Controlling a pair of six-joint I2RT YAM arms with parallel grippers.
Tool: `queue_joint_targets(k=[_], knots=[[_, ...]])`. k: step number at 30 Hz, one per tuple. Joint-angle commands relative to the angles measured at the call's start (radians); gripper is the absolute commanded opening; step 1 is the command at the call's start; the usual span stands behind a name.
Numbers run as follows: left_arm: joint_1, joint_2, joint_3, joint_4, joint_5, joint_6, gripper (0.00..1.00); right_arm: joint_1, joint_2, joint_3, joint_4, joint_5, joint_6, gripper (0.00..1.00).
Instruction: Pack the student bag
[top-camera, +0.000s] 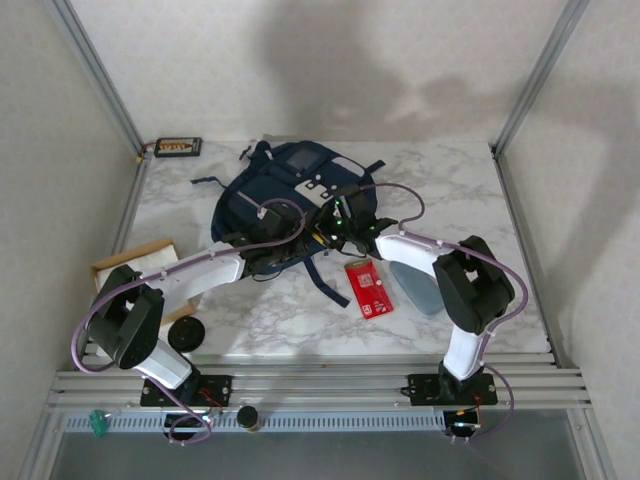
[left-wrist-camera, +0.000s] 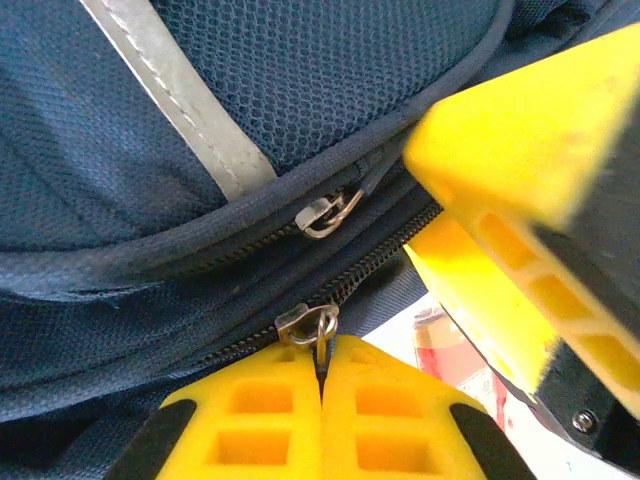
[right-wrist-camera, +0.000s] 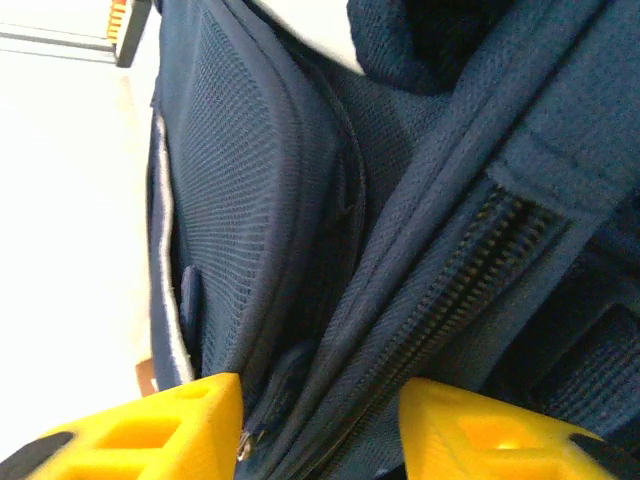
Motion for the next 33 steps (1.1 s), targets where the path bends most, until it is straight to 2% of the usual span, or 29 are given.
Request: queue_joint_targets(k=[1,5,8,12,16,20,23,27,33], knots=[[-0.008,-0.032,-0.005,0.039,-0.006,-0.001,0.0,0.001,0.029,0.048,0.008,0.086,0.007,0.34],[-0.006,-0.04,0.004,-0.001,-0.041,0.02,0.0,-0.021,0.008,0.043,-0.015,0.126,-0.034,0.05],[-0.001,-0.056,0.01,-0.054,-0.09,0.045,0.0,-0.051,-0.026,-0.003,0.038,0.099,-0.049,0.0],[0.022,-0.1,0.004,-0.132,-0.146,0.072,0.0,-0.094,-0.061,-0.003,-0.02,0.087,-0.109,0.0],[0.069,-0.145,-0.014,-0.199,-0.172,0.125,0.0,-0.17,-0.1,-0.023,-0.022,0.015,-0.17,0.0],[0.137,-0.165,-0.014,-0.256,-0.16,0.213,0.0,-0.262,-0.103,0.024,-0.099,-0.065,-0.286,0.0],[0.161,-0.153,-0.021,-0.23,-0.137,0.264,0.0,-0.323,-0.088,0.032,-0.097,-0.144,-0.302,0.0],[0.161,-0.125,-0.008,-0.17,-0.079,0.275,0.0,-0.293,-0.105,0.066,-0.14,-0.129,-0.418,0.0],[0.161,-0.151,-0.042,-0.055,0.002,0.243,0.0,-0.224,-0.194,0.049,-0.202,-0.072,-0.711,0.26]])
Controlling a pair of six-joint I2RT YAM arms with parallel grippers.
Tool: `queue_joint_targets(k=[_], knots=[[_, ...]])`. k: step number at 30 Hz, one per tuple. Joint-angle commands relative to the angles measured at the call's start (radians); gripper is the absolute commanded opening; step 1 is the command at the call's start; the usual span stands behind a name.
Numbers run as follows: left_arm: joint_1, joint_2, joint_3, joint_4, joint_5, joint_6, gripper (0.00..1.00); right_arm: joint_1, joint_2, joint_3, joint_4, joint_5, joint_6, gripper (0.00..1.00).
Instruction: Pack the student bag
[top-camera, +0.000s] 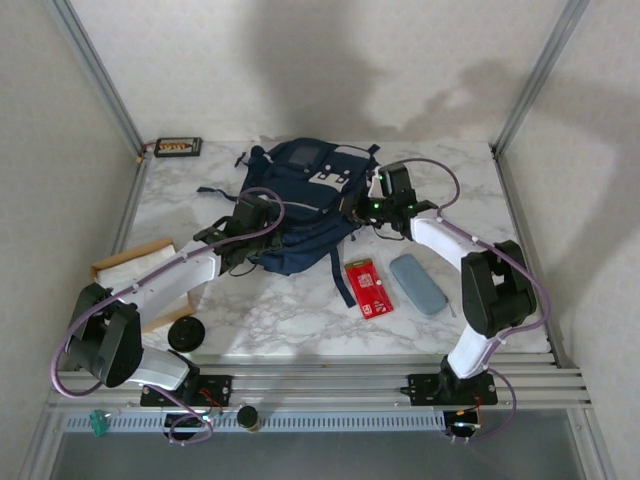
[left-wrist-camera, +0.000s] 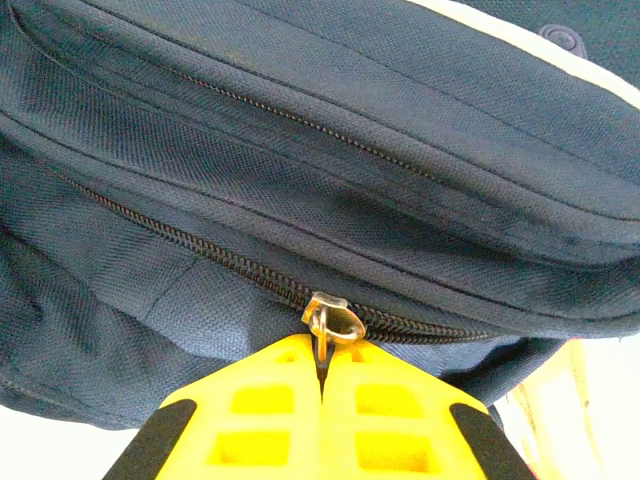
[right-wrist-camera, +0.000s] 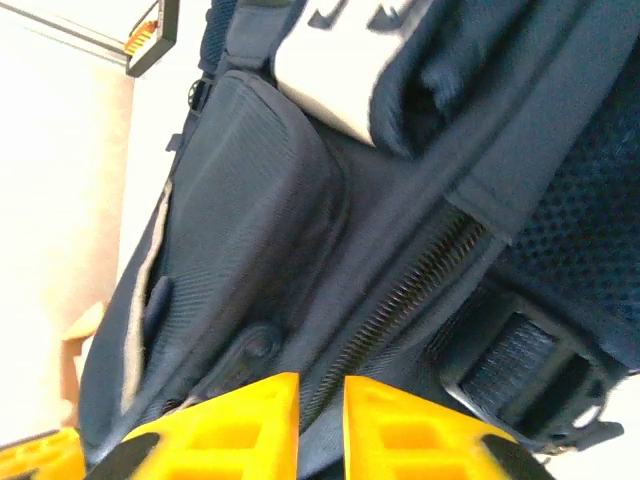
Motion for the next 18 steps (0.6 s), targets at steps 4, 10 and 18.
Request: queue_joint_targets(k=[4,10,18], knots=[[0.02,-0.033,-0.034,0.068,0.007,-0.009,0.0,0.085,-0.138,-0.007,-0.011,0.04,-0.439,0.5],[0.02,-0.038,-0.046,0.092,0.02,-0.017,0.0,0.173,-0.125,-0.028,0.053,-0.031,-0.841,0.63],[0.02,-0.056,-0.055,0.103,0.017,-0.018,0.0,0.269,-0.036,-0.006,0.05,0.044,-1.283,0.66]])
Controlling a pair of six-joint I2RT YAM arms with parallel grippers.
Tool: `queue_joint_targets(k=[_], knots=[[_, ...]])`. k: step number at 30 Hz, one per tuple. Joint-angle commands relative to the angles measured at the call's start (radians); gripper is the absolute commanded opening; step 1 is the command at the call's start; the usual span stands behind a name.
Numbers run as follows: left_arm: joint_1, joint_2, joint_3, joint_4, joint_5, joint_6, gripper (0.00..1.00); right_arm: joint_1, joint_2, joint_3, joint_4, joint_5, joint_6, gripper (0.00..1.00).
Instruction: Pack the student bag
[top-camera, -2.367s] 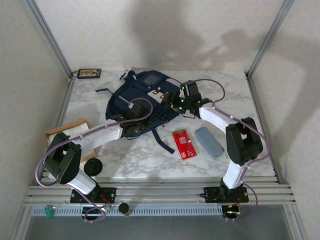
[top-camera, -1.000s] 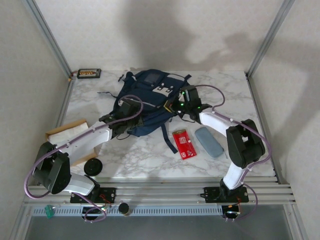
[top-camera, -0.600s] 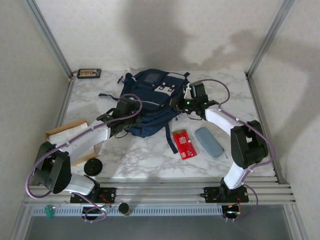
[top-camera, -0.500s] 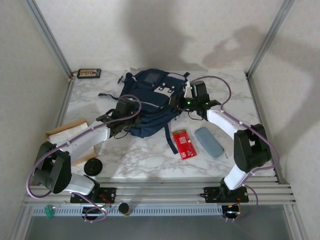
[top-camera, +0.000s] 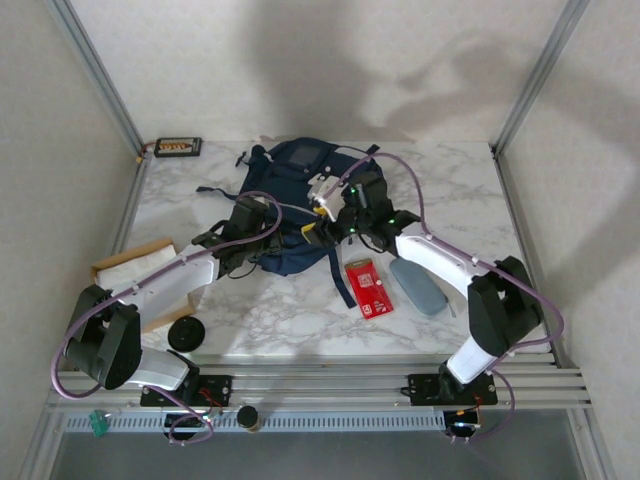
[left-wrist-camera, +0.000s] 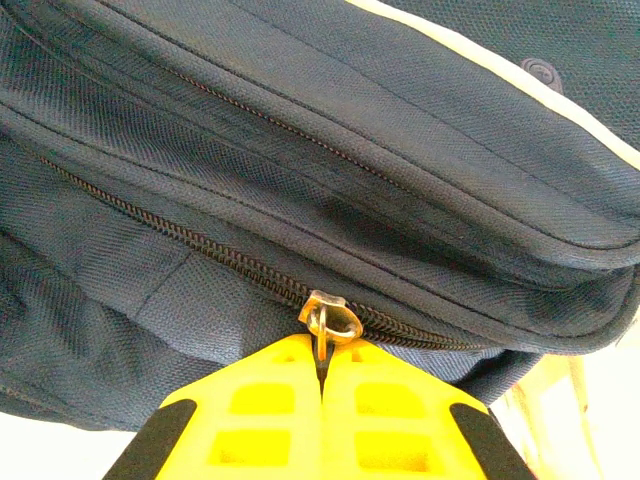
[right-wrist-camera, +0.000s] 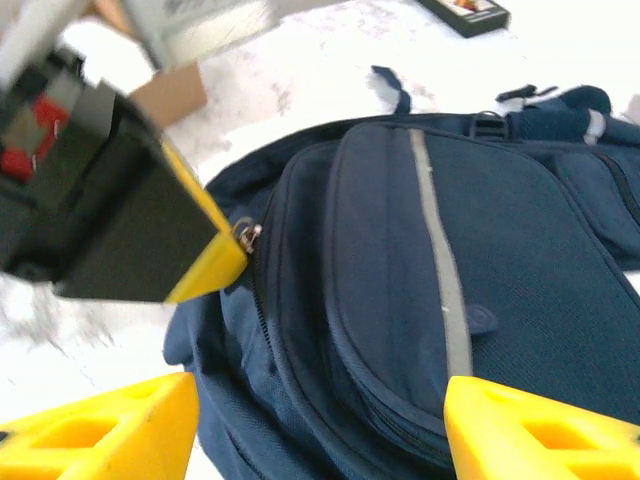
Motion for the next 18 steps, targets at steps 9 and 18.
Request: queue_joint_targets(k=[9,18], knots=[[0.012,-0.031,-0.002,0.043,0.001,-0.016,0.0,0.072,0.123,0.014,0.161,0.156,-0.387,0.6],[0.012,-0.033,-0.004,0.045,-0.006,-0.017,0.0,0.078,0.194,0.047,0.219,0.224,-0.467,0.48]])
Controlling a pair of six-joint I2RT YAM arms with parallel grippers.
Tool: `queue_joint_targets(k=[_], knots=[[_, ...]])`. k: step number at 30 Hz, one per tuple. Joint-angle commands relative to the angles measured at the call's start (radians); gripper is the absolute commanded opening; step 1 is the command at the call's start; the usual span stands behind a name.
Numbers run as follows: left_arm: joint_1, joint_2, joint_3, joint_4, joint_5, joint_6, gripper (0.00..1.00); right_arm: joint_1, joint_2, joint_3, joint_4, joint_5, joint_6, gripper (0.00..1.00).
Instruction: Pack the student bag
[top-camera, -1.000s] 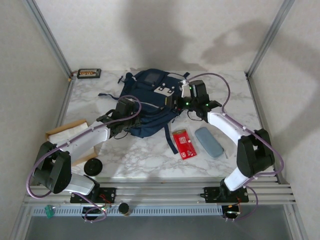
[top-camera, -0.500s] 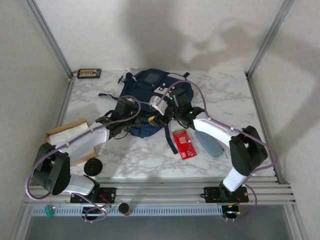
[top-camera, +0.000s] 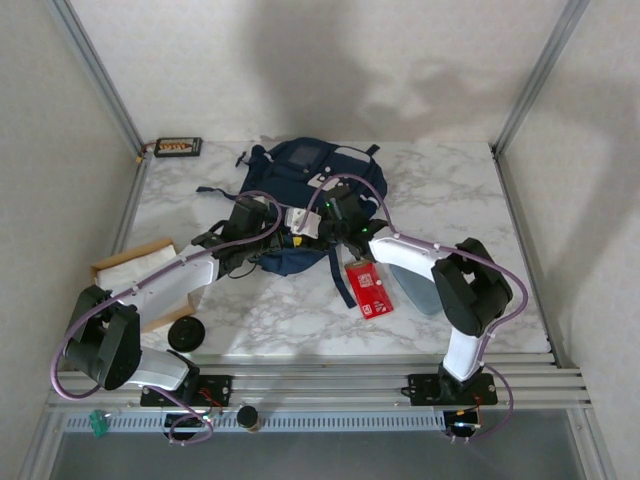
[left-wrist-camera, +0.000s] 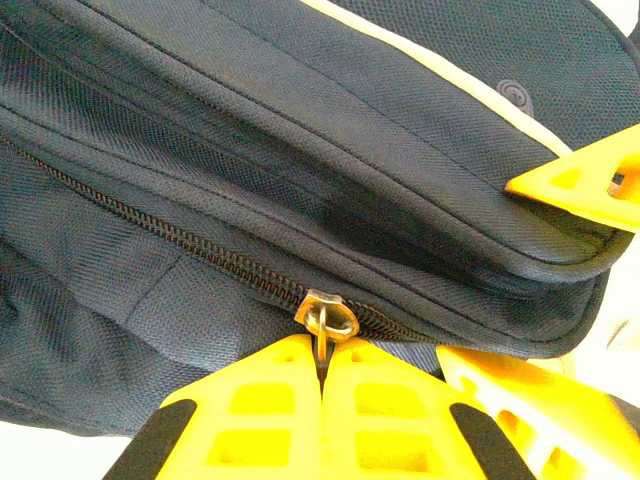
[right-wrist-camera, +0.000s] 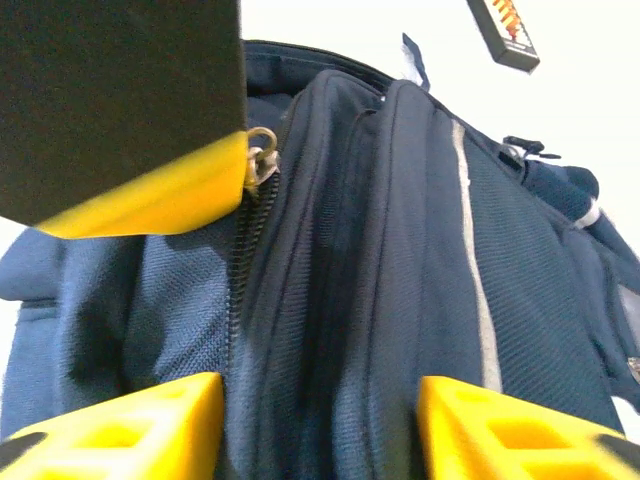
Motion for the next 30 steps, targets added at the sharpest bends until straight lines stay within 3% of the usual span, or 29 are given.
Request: queue_joint_targets(k=[1,6,9,14,23,26,30], knots=[[0.011,-0.029,-0.004,0.034,-0.016,-0.018,0.0,0.008,0.011,0.029,0.084,0.076,-0.038,0.42],[0.013,-0.034,0.005,0.001,-0.069,-0.018,0.0,0.009,-0.075,-0.045,0.173,0.075,-0.071,0.19],[0.017,-0.05,0.012,-0.028,-0.136,-0.023,0.0,0.009,-0.116,-0.051,0.128,0.09,-0.101,0.07],[0.067,-0.069,0.025,-0.107,-0.253,-0.033,0.0,-0.016,-0.233,-0.121,0.101,0.027,-0.102,0.0],[0.16,-0.113,0.011,-0.139,-0.274,0.015,0.0,-0.158,-0.446,-0.291,0.082,-0.112,-0.049,0.0],[0.165,-0.123,-0.011,-0.108,-0.198,0.03,0.0,-0.175,-0.469,-0.329,0.078,-0.104,-0.062,0.0],[0.15,-0.167,-0.077,0.009,-0.031,0.038,0.0,-0.14,-0.487,-0.35,0.099,-0.135,-0.034,0.37]])
